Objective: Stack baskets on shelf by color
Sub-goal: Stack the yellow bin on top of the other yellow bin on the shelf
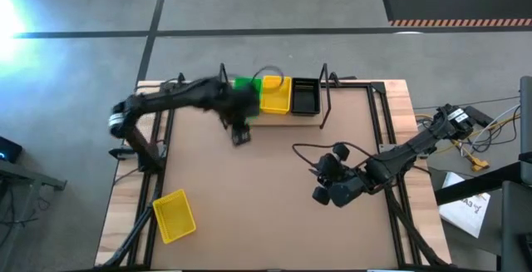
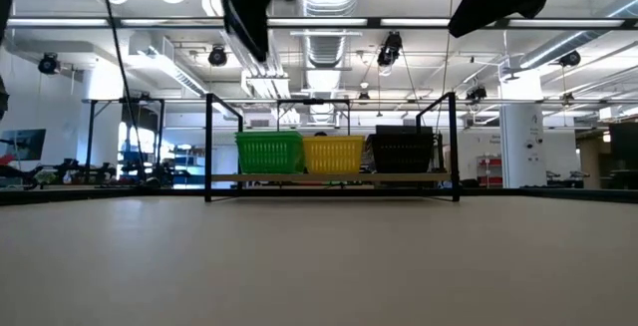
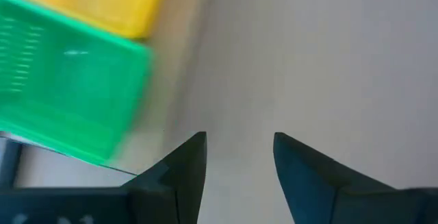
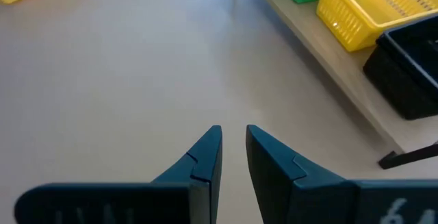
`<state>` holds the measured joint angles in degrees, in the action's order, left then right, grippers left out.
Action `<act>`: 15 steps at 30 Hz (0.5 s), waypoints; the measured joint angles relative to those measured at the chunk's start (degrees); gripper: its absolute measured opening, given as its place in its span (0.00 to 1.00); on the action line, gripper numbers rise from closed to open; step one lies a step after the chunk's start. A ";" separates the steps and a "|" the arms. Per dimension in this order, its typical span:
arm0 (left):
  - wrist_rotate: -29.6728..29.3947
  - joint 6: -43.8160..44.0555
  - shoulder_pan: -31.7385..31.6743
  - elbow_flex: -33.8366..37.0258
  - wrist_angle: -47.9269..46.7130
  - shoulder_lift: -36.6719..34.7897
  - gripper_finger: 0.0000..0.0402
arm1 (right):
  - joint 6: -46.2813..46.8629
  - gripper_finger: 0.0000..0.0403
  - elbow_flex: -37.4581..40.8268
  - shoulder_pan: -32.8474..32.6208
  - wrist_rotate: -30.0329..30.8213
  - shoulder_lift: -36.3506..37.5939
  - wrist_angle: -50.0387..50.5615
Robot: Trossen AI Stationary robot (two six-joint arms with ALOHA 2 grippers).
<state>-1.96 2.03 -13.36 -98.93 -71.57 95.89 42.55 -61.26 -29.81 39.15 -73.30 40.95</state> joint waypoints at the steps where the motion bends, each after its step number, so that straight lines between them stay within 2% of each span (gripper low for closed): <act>1: -0.11 2.76 2.67 0.78 0.11 -1.94 0.38 | -0.26 0.15 0.04 0.47 0.02 0.00 -0.10; 8: -6.76 29.24 26.35 7.40 0.19 -11.73 0.38 | -6.54 0.15 1.58 4.10 0.02 0.00 -3.11; 12: -6.04 48.33 39.21 11.67 0.64 -14.26 0.38 | -12.88 0.15 3.45 5.69 -0.16 0.00 -10.06; 15: -1.34 64.33 47.74 14.43 0.80 -14.55 0.38 | -17.51 0.15 4.67 6.62 -0.61 0.00 -15.18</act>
<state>-3.30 66.36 34.39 -84.50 -70.77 81.34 25.04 -56.59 -23.19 38.54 -73.30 25.78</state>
